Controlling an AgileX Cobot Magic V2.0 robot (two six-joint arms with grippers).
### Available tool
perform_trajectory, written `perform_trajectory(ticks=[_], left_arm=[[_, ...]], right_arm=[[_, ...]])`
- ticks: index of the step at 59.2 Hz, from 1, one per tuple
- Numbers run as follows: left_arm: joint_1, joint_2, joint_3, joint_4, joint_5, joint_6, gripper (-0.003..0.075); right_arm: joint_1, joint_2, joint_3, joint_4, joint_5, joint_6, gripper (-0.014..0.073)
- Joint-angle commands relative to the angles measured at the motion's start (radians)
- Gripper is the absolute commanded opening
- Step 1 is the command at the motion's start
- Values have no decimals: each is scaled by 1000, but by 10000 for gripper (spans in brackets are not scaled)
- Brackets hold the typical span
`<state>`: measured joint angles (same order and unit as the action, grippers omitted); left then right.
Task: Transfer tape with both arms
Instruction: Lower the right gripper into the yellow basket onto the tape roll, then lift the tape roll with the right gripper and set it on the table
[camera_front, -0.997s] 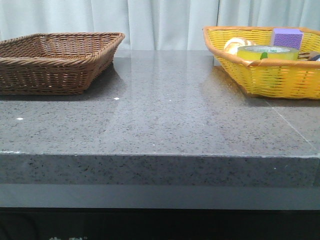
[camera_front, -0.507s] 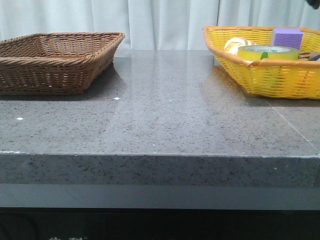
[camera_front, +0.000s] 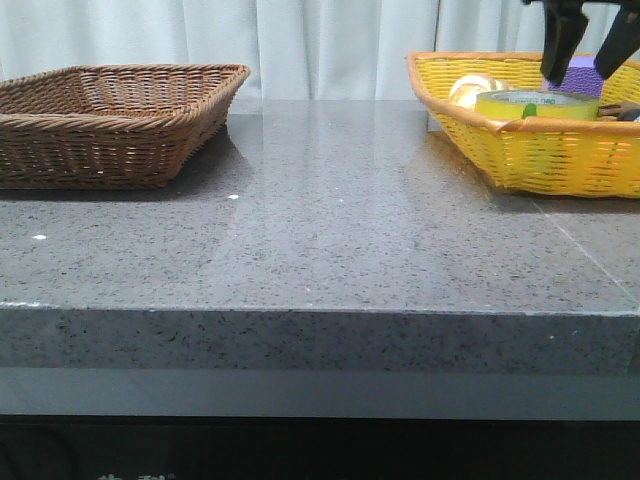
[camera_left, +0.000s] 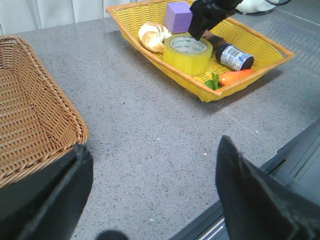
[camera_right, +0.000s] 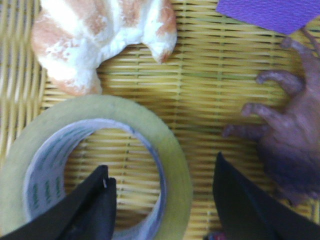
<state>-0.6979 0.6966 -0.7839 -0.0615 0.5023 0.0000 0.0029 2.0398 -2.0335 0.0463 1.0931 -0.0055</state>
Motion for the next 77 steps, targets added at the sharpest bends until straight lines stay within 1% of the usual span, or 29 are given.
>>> perform_trajectory(ticks=[1,11,15,18,23,26,29,45,56,65,77], left_arm=[[-10,3,-35,-12,-82,-6,513],[-10,3,-35,-12,-82,-6,513],[-10,3,-35,-12,-82,-6,513],[-10,3,-35,-14,-82,-6,513],[-10,3,-35,-14,-82,-6,513],[-10,3,-35,-14,-82,-6,513],[-10,3,-35,-14,-82,-6,513],[-10,3,-33,-14,-82,-6,513],[-10,3,-33,-14,-82,-6,513],[-10,3,-33,-14,-82,-6,513],[-10,3,-33,-14,-82,-6,513]], right_arm=[[0,-15,-56,9,-26,-15,444],[0,35,-59,29,-12,-44,444],[0,46,-59,36,-5,-56,428],[0,49,-59,37,-2,-57,381],[0,50,-59,37,-4,-57,258],[0,50,-60,37,-6,-57,211],[0,50,-70,37,5,-57,192],[0,3,-164,37,123,-57,192],[14,-95,-171,63,142,-57,192],[84,-173,-171,72,136,-66,192],[247,-194,-166,71,142,-74,192]])
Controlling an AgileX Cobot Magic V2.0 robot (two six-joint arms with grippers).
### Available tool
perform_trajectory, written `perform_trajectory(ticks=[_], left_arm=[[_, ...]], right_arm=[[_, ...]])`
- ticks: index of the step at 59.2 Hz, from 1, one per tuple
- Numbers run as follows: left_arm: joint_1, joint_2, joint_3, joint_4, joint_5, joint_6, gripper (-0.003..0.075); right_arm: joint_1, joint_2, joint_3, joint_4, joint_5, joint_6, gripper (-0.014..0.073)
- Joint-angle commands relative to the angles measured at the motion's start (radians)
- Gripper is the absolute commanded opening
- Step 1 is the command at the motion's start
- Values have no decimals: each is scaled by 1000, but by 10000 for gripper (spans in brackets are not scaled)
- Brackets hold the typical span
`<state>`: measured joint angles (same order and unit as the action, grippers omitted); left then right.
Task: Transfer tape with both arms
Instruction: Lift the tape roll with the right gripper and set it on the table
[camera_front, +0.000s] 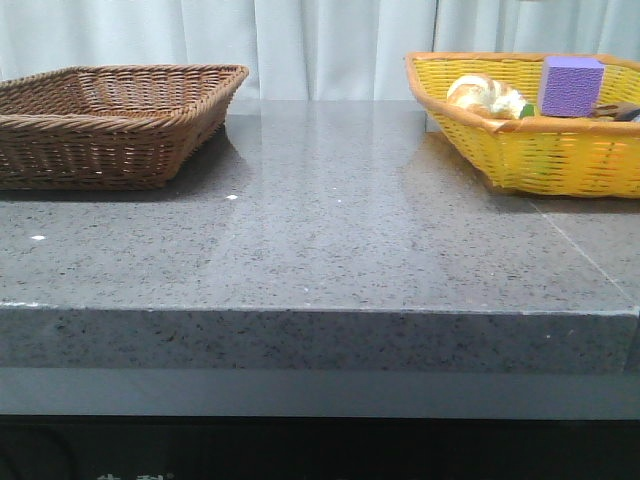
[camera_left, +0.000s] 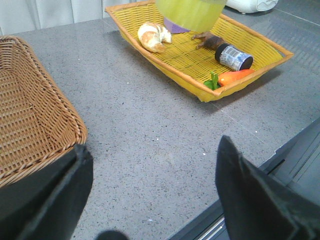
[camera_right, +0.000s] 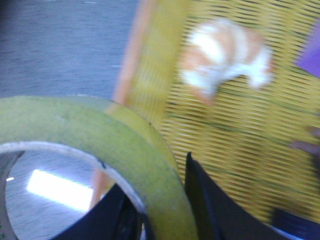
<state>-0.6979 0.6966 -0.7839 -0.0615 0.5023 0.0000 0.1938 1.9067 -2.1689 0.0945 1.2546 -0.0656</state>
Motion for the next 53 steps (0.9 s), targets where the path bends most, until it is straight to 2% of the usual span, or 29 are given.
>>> perform_trajectory(ticks=[1,10,21,46,53], left_arm=[[-10,3,-33,-14,-82,-6,513],[-10,3,-33,-14,-82,-6,513],[-10,3,-33,-14,-82,-6,513],[-10,3,-33,-14,-82,-6,513],[-10,3,-33,-14,-82,-6,513]], right_arm=[[69,-61,-30,23,-18,-15,192],[194,-40,-4,20,-20,-42,192],[289,28,10,-24,4,-52,192],[317,180,9,-135,17,-52,195],[317,183,9,-130,13,-53,272]])
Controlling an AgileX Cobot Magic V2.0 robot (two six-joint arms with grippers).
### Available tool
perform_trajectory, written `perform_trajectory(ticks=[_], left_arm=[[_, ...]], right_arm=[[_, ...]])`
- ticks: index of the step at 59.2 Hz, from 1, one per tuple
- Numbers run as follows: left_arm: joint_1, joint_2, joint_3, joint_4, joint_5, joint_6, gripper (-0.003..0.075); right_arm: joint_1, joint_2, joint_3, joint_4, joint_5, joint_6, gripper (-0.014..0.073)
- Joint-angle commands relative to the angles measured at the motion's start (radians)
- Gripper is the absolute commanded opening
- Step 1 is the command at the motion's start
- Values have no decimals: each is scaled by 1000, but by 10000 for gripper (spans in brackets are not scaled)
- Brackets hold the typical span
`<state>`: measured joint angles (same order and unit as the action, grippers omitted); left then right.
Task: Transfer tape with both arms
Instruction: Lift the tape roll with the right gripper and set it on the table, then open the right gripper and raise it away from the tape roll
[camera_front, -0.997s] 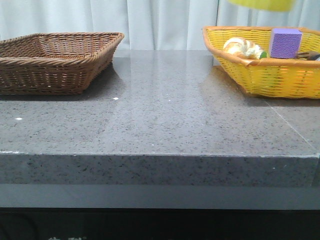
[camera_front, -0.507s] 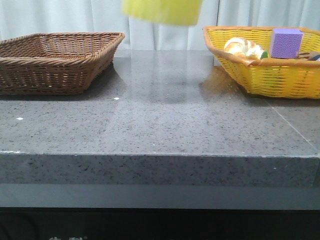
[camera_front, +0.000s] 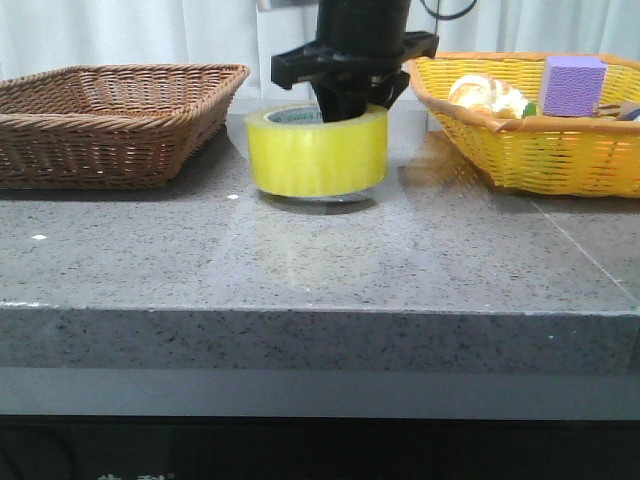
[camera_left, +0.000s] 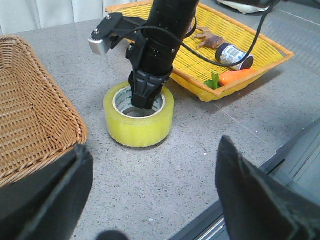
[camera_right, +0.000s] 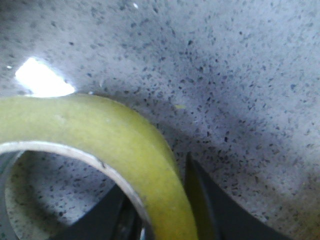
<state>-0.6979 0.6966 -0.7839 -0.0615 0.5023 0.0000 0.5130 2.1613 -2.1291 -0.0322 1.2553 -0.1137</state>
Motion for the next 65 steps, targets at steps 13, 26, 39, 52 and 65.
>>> perform_trajectory(ticks=[13,26,39,52,65], left_arm=[[-10,3,-33,-14,-82,-6,513],[-10,3,-33,-14,-84,-6,513],[-10,3,-33,-14,-118,-6,513],[-10,3,-33,-14,-119,-6,513],[-10,3,-33,-14,-119,-6,513]], right_arm=[[-2,-90,-51,4,23,-5,440],[-2,-231,-75,71,12,-2,433],[-3,-448,-20,117,-39,42,433],[-3,-701,236,126,-168,62,433],[-3,-957,581,127,-367,97,433]])
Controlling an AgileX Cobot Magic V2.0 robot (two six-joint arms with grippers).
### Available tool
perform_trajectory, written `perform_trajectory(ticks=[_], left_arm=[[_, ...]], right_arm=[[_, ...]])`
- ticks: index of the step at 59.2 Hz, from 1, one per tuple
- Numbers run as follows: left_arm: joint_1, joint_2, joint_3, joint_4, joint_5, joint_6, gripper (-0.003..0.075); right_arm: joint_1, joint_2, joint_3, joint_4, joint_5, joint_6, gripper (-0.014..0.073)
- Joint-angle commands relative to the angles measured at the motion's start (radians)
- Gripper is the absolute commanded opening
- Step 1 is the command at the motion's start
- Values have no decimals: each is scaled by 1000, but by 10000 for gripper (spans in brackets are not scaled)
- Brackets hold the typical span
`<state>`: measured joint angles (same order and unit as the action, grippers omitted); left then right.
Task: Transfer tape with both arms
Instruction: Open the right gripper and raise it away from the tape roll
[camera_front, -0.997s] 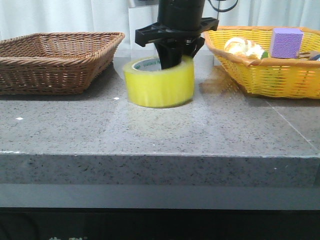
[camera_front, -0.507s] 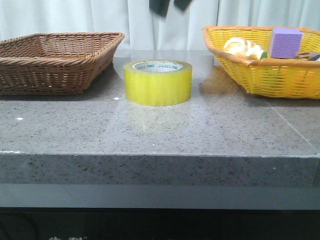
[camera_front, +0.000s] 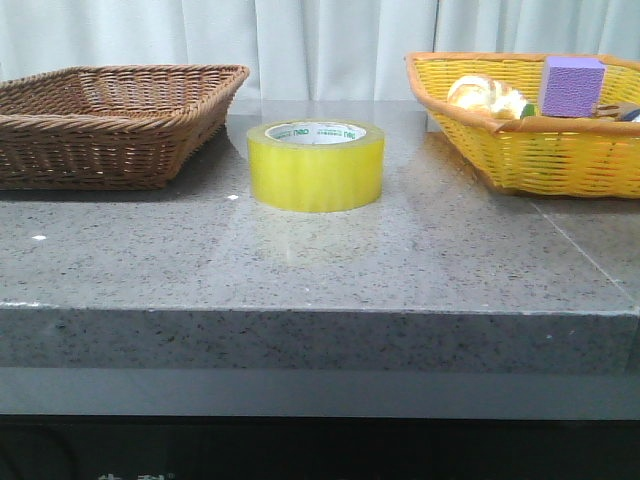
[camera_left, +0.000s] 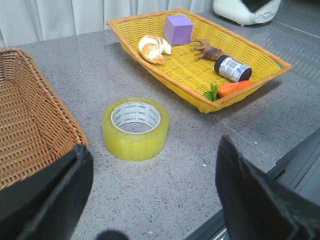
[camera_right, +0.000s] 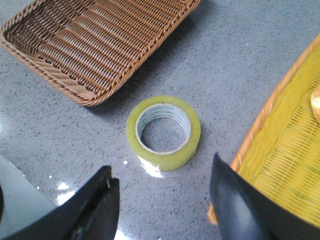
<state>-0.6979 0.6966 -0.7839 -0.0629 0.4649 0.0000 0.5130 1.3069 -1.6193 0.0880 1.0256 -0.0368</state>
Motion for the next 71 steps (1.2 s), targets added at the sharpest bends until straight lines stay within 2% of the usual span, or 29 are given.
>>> perform_trajectory(ticks=[1,11,22,28,39,49,61,71], left_arm=[[-10,3,-33,-12,-82,-6,513],[-10,3,-33,-12,-78,-6,513],[-10,10,-33,-12,-75,-6,513],[-10,38,-33,6,-75,7,513],[-10,137,-91,10,-26,134,513],[-10,302,-258,10,107,245,514],[-10,517,-492,10,351,355,516],[-10,691,-675,-42,516,510,516]], right_arm=[[-3,-127,92,7,-158,27,433],[-3,-294,326,7,-282,37,433],[-3,-429,522,7,-338,37,433],[-3,-477,594,6,-337,37,433],[-3,-555,650,-20,-320,37,433],[-3,-576,651,-36,-275,37,433],[-3,-576,651,-35,-275,37,433],[-3,-576,651,-35,-277,37,433]])
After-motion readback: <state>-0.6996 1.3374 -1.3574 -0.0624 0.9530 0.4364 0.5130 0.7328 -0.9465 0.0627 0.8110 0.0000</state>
